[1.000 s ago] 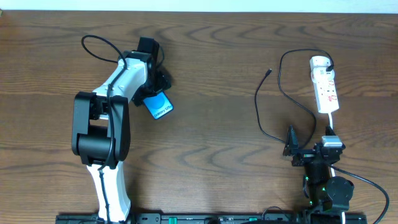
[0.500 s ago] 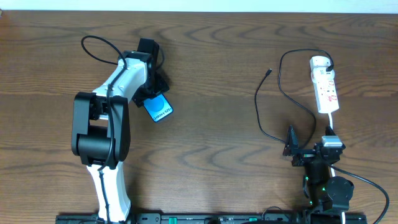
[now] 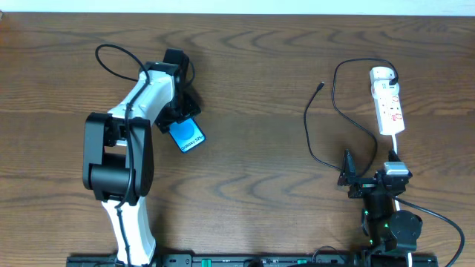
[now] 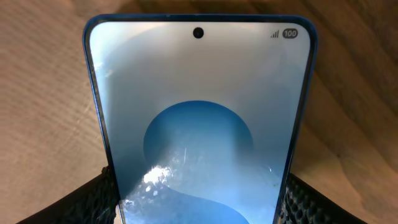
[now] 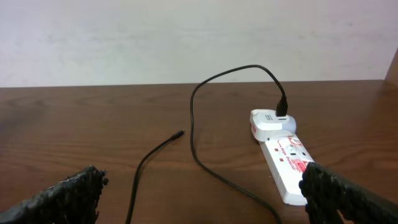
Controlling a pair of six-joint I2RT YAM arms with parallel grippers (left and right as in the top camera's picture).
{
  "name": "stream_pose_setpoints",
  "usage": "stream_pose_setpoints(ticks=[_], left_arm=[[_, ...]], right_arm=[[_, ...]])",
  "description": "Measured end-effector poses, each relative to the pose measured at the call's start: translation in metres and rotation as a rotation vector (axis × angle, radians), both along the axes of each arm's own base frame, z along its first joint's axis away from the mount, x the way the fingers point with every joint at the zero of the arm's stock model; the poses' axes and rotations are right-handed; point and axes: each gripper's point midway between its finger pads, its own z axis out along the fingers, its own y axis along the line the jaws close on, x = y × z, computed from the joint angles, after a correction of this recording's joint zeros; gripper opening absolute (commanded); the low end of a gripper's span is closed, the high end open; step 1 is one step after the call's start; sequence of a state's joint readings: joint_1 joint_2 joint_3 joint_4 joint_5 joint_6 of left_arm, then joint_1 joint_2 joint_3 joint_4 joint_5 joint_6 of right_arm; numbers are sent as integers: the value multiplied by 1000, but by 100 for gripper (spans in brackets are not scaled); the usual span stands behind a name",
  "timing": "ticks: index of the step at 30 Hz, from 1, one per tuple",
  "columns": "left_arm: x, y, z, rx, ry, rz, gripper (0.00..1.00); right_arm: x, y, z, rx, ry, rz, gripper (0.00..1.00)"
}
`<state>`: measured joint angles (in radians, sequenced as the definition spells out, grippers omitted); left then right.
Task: Plug charger to phone and switch on socket
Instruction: 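Grasp the blue phone's bottom edge with the left gripper and lift, then raise the phone upright and carry it right toward the center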
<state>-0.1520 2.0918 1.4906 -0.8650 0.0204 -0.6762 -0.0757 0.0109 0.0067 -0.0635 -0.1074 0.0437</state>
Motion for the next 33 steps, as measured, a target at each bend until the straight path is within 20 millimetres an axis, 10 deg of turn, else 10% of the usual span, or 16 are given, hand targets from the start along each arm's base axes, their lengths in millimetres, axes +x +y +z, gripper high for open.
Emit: stream_pose_setpoints(ticks=[15, 33], left_arm=[[-13, -2, 10, -12, 39, -50, 72], [-41, -96, 39, -605, 120, -218, 72]], right_arm=[[0, 0, 0, 0, 0, 0, 99], [0, 0, 0, 0, 0, 0, 99]])
